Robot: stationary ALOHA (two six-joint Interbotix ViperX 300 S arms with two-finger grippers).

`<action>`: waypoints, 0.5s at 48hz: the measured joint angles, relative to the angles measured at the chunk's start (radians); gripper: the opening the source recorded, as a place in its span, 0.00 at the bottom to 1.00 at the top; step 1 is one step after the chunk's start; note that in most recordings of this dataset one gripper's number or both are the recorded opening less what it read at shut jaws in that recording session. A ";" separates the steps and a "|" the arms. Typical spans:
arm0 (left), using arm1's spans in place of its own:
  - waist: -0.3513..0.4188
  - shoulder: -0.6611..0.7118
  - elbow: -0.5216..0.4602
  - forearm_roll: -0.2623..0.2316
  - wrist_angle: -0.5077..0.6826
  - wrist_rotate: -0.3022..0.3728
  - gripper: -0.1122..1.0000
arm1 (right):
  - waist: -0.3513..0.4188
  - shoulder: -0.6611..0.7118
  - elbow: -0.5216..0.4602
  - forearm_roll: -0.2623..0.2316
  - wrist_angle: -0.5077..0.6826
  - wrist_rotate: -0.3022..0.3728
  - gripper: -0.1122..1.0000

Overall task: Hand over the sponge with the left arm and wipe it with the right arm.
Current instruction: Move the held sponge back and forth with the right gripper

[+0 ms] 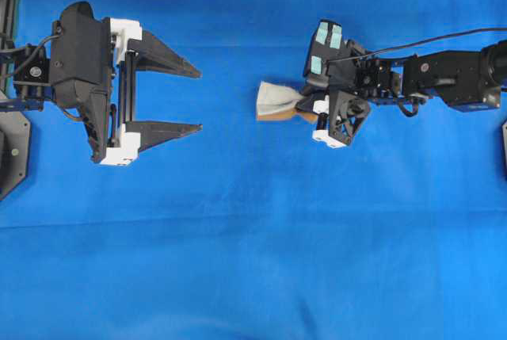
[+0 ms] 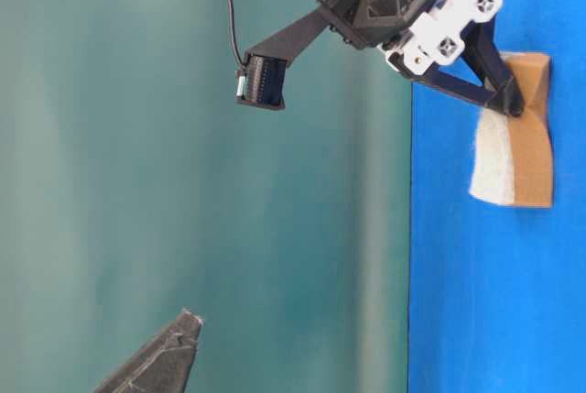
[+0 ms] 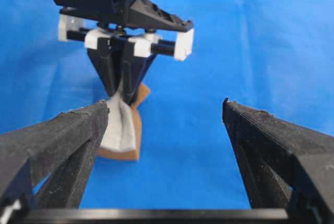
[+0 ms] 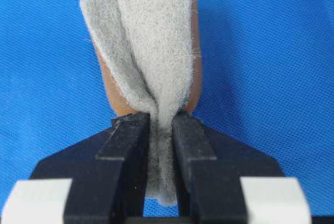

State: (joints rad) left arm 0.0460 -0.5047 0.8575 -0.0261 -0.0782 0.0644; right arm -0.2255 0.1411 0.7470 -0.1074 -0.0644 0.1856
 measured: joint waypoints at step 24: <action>-0.002 0.000 0.000 0.000 0.000 0.003 0.89 | 0.015 0.000 0.000 -0.005 0.000 -0.003 0.67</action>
State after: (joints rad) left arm 0.0445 -0.5047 0.8575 -0.0261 -0.0782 0.0675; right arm -0.2102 0.1411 0.7470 -0.1120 -0.0644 0.1825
